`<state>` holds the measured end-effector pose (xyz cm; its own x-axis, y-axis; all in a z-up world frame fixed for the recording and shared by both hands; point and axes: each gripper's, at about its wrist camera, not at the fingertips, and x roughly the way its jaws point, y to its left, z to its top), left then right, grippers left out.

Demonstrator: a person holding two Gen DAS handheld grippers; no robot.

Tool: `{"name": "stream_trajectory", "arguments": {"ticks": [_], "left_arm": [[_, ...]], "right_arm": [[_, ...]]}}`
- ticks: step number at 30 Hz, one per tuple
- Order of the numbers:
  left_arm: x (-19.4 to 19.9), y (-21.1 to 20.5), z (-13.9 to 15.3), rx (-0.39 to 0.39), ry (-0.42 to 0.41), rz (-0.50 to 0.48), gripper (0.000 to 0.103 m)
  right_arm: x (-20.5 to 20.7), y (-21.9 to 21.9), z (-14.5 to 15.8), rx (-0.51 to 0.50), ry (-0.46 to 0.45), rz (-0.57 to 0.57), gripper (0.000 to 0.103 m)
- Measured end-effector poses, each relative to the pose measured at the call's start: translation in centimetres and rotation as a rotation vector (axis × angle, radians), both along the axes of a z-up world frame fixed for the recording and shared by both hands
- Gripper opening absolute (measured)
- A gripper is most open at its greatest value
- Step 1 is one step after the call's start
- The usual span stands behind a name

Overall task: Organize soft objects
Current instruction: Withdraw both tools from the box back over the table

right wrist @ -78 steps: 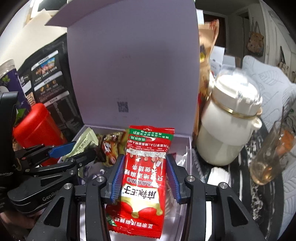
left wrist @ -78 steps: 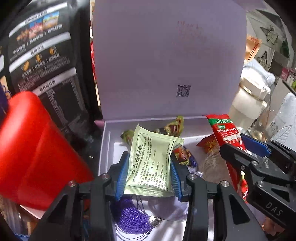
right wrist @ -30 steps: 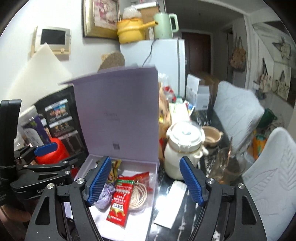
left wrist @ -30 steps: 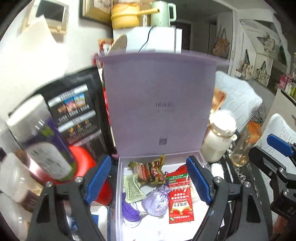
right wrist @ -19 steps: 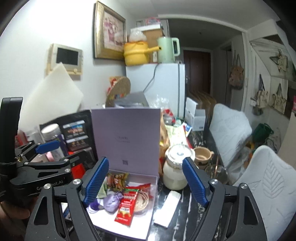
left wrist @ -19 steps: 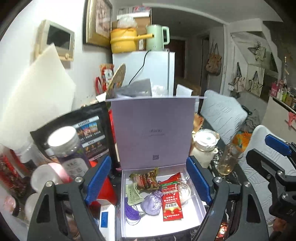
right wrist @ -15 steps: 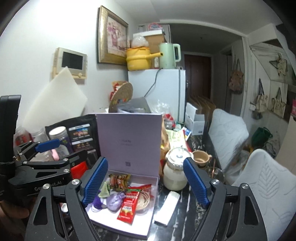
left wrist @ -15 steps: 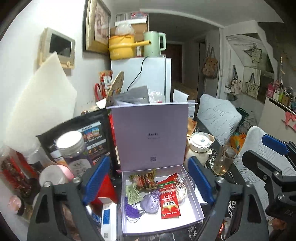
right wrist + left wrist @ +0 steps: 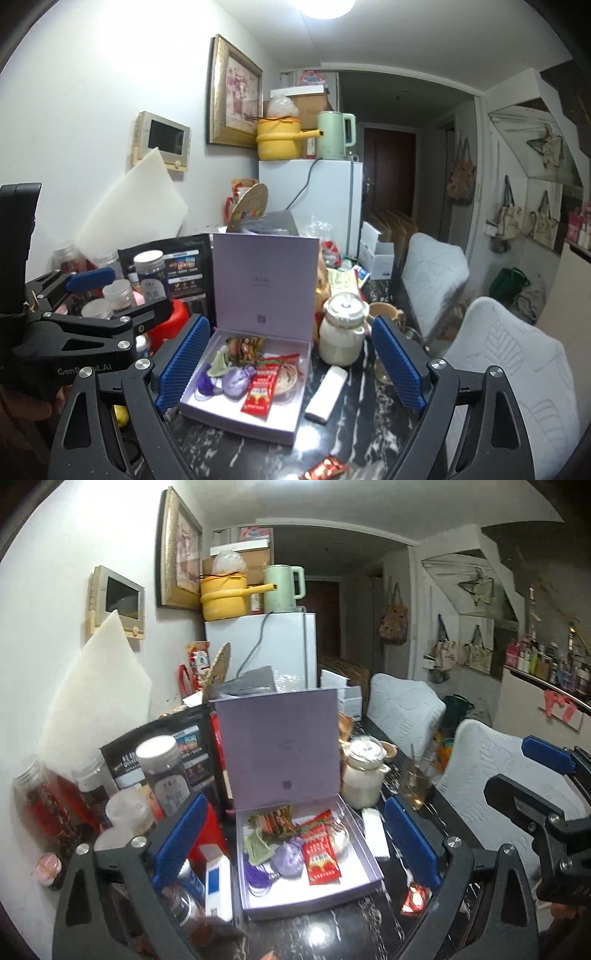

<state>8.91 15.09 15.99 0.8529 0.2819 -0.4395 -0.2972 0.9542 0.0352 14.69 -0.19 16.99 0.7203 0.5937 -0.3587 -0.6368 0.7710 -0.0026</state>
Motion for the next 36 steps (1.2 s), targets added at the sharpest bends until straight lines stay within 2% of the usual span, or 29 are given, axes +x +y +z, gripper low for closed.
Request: {"name": "stream_trajectory", "arguments": {"ticks": [4,8,19,30,36], "left_arm": [[-1.6,-1.1,-0.9,-0.01,0.004,-0.051,0.098],[-2.9,-1.8,-2.0,-0.056,0.024,-0.094,0.098],[-5.4,-4.9,-4.9,-0.103,0.044,-0.153,0.098],[-3.9,-8.4,-8.7,-0.139,0.144,-0.199,0.098],[-1.9,-10.7,-11.8,-0.157,0.236,-0.25,0.098]], "right_arm": [[-1.8,-1.1,-0.5,-0.011,0.007,-0.016,0.09],[-4.0,-2.3,-1.3,-0.02,0.007,-0.035,0.09],[-7.5,-5.3,-3.6,-0.042,0.029,-0.073,0.091],[-7.1,-9.4,-8.6,-0.065,0.143,-0.139,0.091],[-6.1,-11.9,-11.8,-0.06,0.224,-0.182,0.091]]}}
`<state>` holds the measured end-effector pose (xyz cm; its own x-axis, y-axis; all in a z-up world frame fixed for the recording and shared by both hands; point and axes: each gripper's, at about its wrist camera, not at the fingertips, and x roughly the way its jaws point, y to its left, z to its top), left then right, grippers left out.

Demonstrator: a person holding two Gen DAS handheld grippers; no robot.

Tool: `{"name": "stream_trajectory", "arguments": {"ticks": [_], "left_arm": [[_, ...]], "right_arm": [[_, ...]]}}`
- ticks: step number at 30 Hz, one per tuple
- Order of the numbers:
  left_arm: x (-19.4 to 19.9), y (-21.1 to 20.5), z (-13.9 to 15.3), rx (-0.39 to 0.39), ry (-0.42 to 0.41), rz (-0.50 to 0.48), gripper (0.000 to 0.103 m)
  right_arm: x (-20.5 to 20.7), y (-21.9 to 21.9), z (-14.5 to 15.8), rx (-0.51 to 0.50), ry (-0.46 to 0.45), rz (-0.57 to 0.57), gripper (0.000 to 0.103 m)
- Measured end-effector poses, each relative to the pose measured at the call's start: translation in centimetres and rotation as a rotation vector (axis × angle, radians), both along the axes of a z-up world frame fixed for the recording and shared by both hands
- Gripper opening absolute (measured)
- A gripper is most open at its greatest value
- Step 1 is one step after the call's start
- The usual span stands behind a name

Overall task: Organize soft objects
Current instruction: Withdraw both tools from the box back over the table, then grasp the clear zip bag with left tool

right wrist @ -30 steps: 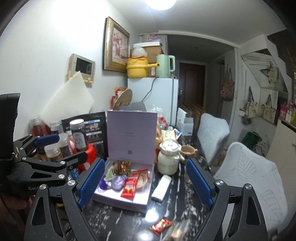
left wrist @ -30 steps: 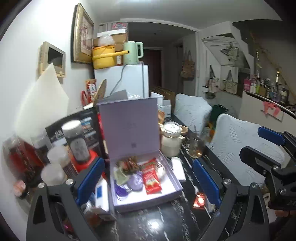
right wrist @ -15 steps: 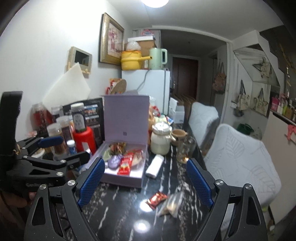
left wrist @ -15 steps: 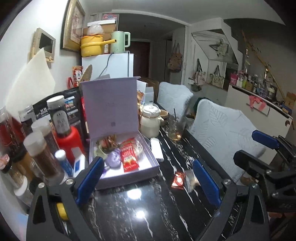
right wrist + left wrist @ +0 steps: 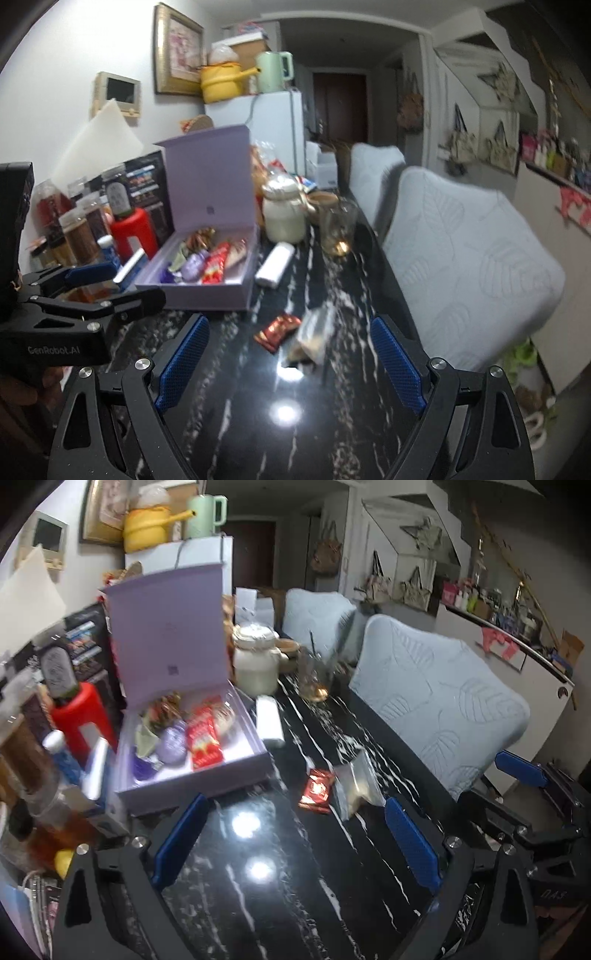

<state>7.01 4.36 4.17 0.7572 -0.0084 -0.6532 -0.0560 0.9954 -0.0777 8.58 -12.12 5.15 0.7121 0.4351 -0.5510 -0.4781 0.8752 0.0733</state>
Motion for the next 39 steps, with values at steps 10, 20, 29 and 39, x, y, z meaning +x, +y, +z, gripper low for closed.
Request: {"name": "stream_trajectory", "arguments": {"ticks": [10,20,29,39], "left_arm": [[4.0,-3.5,-4.0,-0.017,0.082,-0.038,0.098],[8.7,-6.6,-7.4,-0.039,0.165,-0.129,0.098],[13.0,-6.6,-10.4,-0.078,0.241,-0.13,0.097],[15.5,-7.6,-12.7,-0.05,0.298,-0.138,0.082]], "right_arm": [[2.7,-4.8,-4.4,-0.028,0.095,-0.062,0.091],[5.6,-7.8,-7.6,-0.03,0.181,-0.112,0.091],[8.1,-9.5,-7.9,0.026,0.182,-0.186,0.09],[10.9,-9.5,-8.5,0.02,0.199,-0.223,0.09]]}}
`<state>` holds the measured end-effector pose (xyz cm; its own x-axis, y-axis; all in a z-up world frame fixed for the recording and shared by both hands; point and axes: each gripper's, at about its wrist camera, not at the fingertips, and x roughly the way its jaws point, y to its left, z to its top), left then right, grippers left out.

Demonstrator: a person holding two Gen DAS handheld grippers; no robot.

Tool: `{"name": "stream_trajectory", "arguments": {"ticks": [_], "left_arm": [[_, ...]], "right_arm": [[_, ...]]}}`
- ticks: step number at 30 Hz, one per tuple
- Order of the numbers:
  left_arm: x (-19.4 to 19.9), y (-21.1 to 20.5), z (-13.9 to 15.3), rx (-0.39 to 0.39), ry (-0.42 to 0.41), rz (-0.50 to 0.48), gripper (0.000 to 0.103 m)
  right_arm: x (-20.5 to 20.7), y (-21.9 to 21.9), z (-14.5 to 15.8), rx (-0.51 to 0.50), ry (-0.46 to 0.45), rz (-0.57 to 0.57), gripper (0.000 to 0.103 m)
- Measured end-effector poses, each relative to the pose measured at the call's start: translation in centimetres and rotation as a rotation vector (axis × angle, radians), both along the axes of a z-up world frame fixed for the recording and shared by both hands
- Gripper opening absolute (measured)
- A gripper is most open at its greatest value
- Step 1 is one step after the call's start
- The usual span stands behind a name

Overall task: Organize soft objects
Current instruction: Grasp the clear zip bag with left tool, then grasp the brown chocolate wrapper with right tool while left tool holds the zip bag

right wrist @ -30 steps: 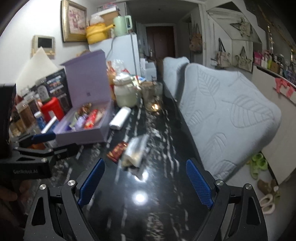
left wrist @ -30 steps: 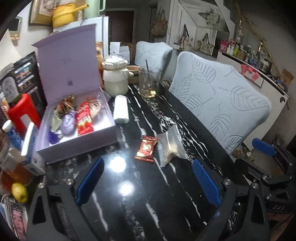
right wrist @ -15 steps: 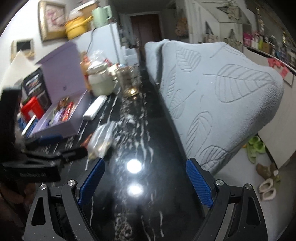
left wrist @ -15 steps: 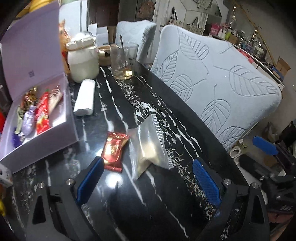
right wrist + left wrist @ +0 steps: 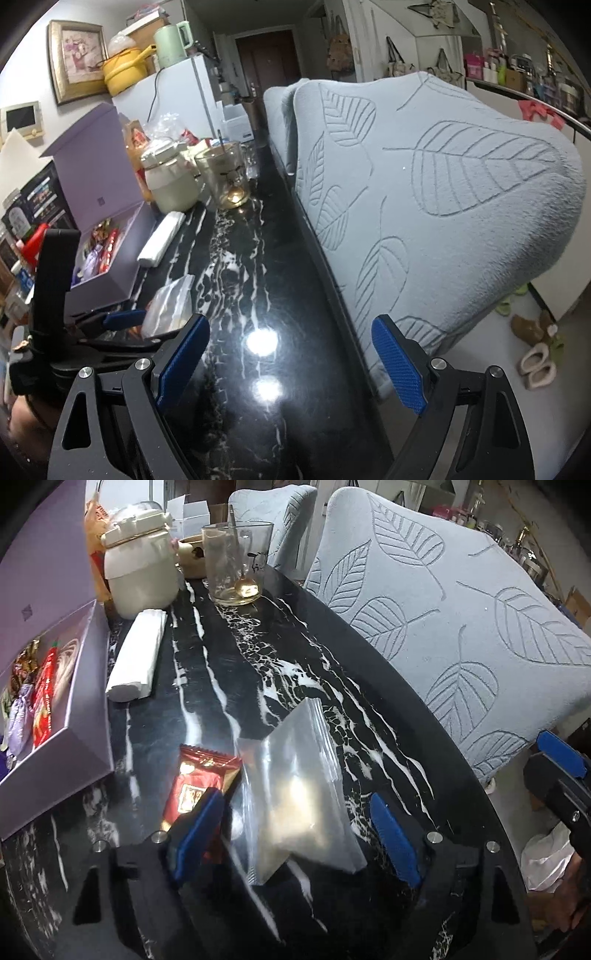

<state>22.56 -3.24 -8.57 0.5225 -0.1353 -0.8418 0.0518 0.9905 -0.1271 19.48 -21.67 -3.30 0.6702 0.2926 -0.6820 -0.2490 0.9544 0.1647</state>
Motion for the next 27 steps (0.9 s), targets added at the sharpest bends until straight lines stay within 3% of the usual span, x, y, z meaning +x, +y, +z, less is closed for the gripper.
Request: {"name": "stream_trajectory", "arguments": {"ticks": [2,6,10,18,27], "left_arm": [[0.3,-0.2,-0.2,0.031,-0.01,-0.003,0.082],[0.5,0.3,-0.2,0.021,-0.017,0.016,0.042],[0.0,1.1,0.2,-0.026,-0.021,0.015,0.039],[-3.0,3.6,2.9,-0.045,-0.074,0.03,0.039],[-7.4,10.9,3.1,-0.039,-0.069,0.201,0.039]], "right_arm": [[0.4,0.2,-0.3,-0.009,0.014,0.004,0.09],[0.6,0.5,-0.6,-0.003,0.029,0.007,0.091],[0.7,0.8,-0.5,-0.004,0.032,0.001,0.091],[0.7,2.9,-0.9,0.027,0.059,0.039,0.091],[1.3,9.3,-2.7,0.059,0.109,0.189,0.091]]}}
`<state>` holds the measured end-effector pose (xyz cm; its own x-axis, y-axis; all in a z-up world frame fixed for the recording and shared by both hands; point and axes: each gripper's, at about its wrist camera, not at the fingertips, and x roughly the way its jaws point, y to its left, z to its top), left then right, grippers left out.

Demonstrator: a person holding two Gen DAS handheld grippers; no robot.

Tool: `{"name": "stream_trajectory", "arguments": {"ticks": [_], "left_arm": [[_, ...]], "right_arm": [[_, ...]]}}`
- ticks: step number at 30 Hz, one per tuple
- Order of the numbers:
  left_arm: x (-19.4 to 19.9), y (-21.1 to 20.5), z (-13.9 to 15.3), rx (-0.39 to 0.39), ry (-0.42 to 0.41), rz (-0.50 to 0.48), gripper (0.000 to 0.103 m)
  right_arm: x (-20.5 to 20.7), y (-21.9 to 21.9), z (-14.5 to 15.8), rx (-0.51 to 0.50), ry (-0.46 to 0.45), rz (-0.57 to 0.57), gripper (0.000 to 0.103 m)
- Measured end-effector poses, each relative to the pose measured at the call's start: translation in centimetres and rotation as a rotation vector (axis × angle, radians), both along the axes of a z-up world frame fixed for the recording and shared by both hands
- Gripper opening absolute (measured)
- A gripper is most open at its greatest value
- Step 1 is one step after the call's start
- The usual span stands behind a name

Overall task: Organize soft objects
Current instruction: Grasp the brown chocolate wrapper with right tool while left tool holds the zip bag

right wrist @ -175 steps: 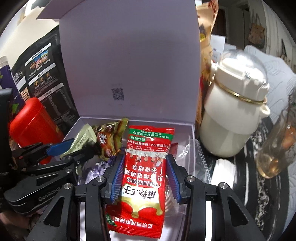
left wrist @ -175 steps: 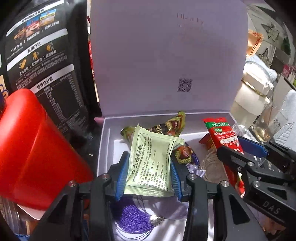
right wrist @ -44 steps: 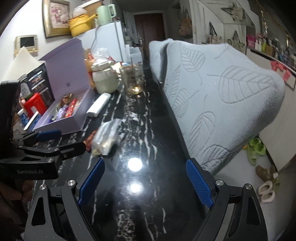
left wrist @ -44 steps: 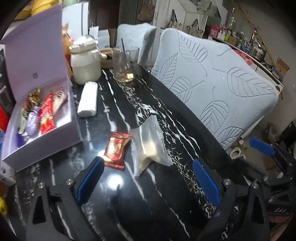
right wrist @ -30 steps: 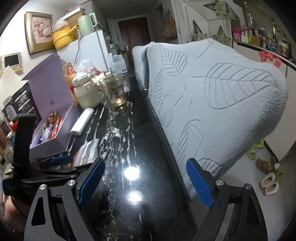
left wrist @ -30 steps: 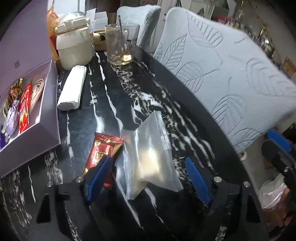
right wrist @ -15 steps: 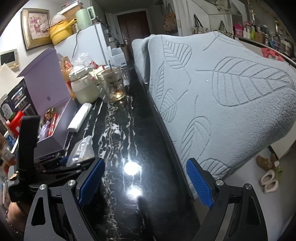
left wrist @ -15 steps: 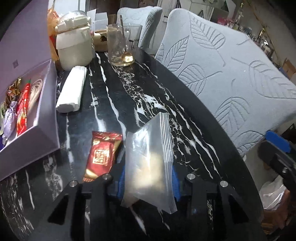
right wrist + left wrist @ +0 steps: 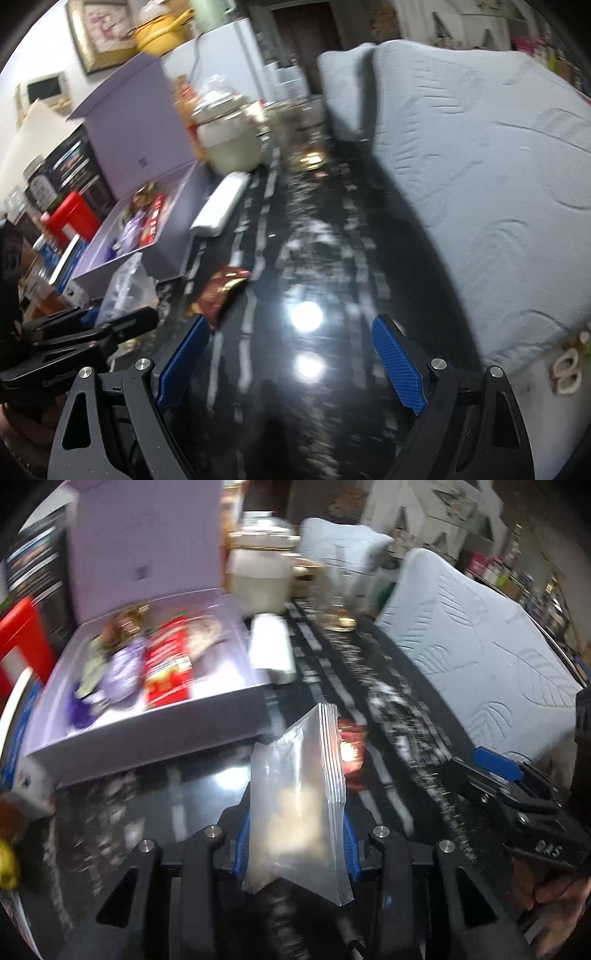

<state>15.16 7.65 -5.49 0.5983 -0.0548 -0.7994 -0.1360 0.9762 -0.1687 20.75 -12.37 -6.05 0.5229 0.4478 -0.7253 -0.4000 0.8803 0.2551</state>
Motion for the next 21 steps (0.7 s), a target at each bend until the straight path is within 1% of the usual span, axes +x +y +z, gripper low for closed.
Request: {"name": "stream_trajectory", "arguments": {"ticks": [5,7,10,13,15,18,19,21], "left_arm": [[-1.7,3.5,-1.1,-0.015,0.018,0.085,0.039],[-1.9,4.0,-1.2,-0.014,0.015,0.101,0.039],[-2.5,5.1,-1.2,-0.016,0.005,0.118,0.039],[-2.5,5.9,-1.4,-0.027,0.001,0.122,0.039],[-2.7,6.5,-1.6,-0.05,0.0,0.121,0.039],[-2.7,7.0,-1.6,-0.053,-0.003,0.124,0.039],[-2.8,7.1,-1.6,-0.055,-0.005,0.126,0.039],[-3.0,7.3,-1.6,-0.06,-0.006,0.129,0.039]], "right_arm": [[0.5,4.9,-1.2,-0.019,0.013,0.093,0.091],[0.9,6.5,-1.7,-0.044,0.014,0.114,0.091],[1.5,8.4,-2.5,-0.069,0.017,0.124,0.09],[1.9,9.5,-3.0,-0.088,0.016,0.124,0.087],[2.1,10.2,-3.3,-0.101,0.013,0.127,0.083],[2.5,10.9,-3.9,-0.108,0.034,0.119,0.075],[2.4,11.2,-3.9,-0.124,0.018,0.11,0.072],[2.4,11.5,-4.0,-0.166,0.0,0.104,0.054]]}}
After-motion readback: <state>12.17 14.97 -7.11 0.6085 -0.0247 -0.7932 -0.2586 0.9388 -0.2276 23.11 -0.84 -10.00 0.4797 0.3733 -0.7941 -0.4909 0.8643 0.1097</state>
